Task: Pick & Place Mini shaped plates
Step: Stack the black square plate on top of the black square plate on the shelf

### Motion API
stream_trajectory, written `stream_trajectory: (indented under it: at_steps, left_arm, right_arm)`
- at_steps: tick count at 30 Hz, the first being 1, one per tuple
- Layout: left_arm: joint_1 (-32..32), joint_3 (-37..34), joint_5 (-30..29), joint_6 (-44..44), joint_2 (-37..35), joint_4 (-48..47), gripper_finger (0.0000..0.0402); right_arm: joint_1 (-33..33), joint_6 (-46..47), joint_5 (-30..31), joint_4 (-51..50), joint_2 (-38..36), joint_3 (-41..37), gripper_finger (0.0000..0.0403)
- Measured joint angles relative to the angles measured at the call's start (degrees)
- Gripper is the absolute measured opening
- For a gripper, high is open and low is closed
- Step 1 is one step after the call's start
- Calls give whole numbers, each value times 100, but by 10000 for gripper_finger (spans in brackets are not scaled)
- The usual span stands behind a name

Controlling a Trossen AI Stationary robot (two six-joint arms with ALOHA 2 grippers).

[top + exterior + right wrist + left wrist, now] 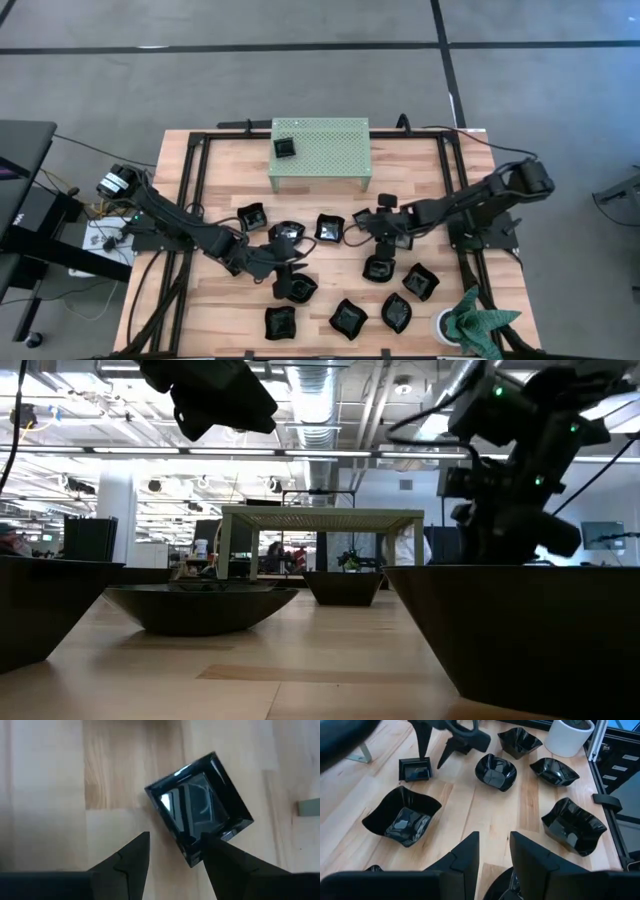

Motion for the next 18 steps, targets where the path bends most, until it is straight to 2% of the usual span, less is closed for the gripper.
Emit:
stream_trajectory:
  at_steps: [5, 9, 18]
  left_arm:
    - [42, 0, 2, 0, 0, 6, 110]
    - [44, 0, 2, 0, -2, 37, 110]
    - [44, 0, 2, 0, -4, 44, 110]
  right_arm:
    - [-117, -265, 20, 152, 261, 23, 170]
    - [-114, -510, 17, 187, 257, 17, 148]
    - [-143, -547, 22, 250, 196, -2, 17]
